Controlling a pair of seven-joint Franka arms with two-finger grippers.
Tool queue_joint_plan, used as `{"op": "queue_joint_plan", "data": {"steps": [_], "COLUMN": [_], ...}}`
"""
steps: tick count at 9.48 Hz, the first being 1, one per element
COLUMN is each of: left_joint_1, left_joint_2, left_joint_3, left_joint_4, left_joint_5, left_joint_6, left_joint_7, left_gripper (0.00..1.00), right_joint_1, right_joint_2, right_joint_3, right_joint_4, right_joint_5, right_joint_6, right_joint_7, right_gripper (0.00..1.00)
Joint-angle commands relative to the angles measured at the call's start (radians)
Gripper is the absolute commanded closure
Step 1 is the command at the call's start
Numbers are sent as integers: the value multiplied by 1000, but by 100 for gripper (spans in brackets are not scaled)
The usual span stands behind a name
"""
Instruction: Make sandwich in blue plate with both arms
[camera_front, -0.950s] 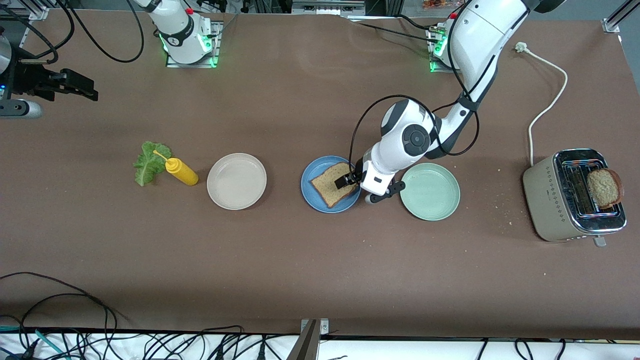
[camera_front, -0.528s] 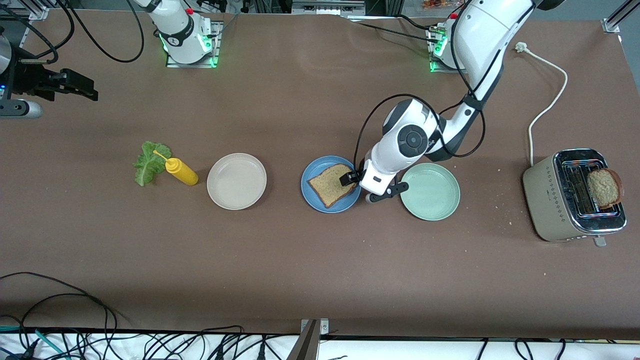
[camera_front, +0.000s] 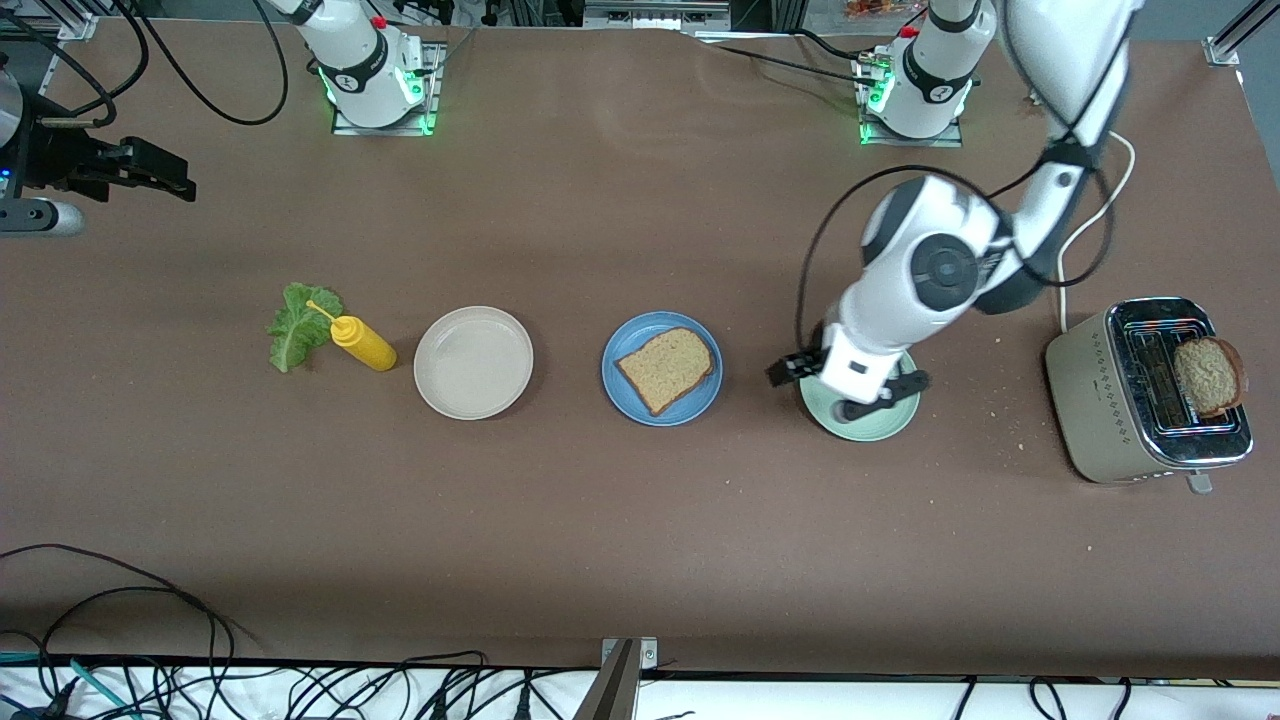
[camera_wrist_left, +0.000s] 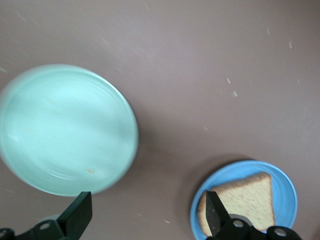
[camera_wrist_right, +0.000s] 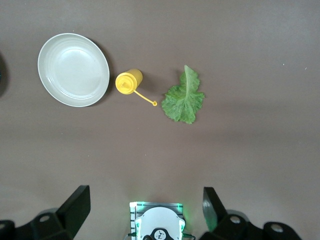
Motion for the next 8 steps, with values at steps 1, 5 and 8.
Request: {"op": "queue_joint_plan", "data": {"steps": [1,5,8], "left_joint_1": [122,246,280], "left_joint_2": [-136,-166,-167], "left_joint_3": [-5,-3,-3], "left_joint_4": [16,221,284], "left_joint_5": [35,124,127], "left_joint_6": [-163,-453,-486], "left_joint_7": [165,430,484], "left_gripper": [0,0,0], "right_joint_1": [2,-1,13], "right_joint_2": [-3,-3,16], "right_joint_3": [2,-8,4], "right_joint_4": [18,14,8], "right_joint_5": [-13,-4,-68], "right_joint_6": [-5,-5,0], "right_joint_7": [12,13,-4], "right_gripper": [0,0,0]}}
